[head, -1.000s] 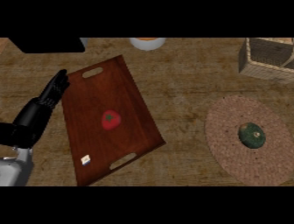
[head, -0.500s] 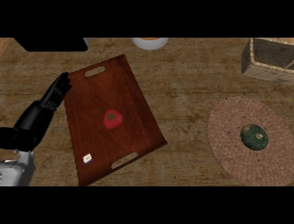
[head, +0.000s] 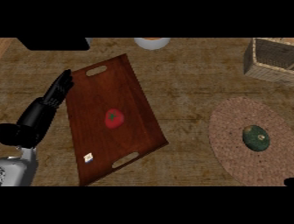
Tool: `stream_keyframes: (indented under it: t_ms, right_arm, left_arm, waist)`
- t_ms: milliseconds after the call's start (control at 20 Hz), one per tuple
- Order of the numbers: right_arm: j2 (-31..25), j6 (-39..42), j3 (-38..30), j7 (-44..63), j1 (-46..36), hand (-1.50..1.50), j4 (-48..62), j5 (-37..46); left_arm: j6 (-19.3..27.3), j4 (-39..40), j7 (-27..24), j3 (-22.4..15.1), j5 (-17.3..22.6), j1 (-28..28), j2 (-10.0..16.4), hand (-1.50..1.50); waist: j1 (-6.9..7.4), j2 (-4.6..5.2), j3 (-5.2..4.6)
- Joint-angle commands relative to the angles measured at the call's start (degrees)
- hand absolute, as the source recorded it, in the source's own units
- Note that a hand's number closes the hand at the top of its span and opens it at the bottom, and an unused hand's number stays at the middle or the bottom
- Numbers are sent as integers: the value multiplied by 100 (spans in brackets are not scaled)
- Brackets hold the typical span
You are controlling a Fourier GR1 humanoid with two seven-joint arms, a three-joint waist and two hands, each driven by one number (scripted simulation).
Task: Pick the squash from the placemat and place it in the basket
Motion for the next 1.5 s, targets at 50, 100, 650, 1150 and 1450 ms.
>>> stream_keyframes:
  t_ms: [50,100,650,1150,1450]
  right_arm:
    - [575,-639,292,-935,-180,-150,1169,874]
    - [531,-431,155,-727,-380,-150,1142,851]
    - [1171,-215,-122,-1495,-455,-150,1343,1105]
    - [1655,-8,80,-919,-373,-150,889,1951]
    - [1863,-376,161,-1235,-457,-150,1498,2429]
  left_arm:
    - [-80,219,-151,121,-104,-87,-68,0]
    - [-89,-396,439,64,-68,-101,-67,0]
    - [-244,304,-345,321,-551,1,-391,0]
    - [-309,-160,243,361,-612,-132,-627,0]
    - [-817,-68,142,805,-306,24,-262,0]
  waist:
    - [4,5,1]
    - [11,-3,1]
    - [-17,-2,-2]
    - [-14,-5,-2]
    - [-9,-3,-1]
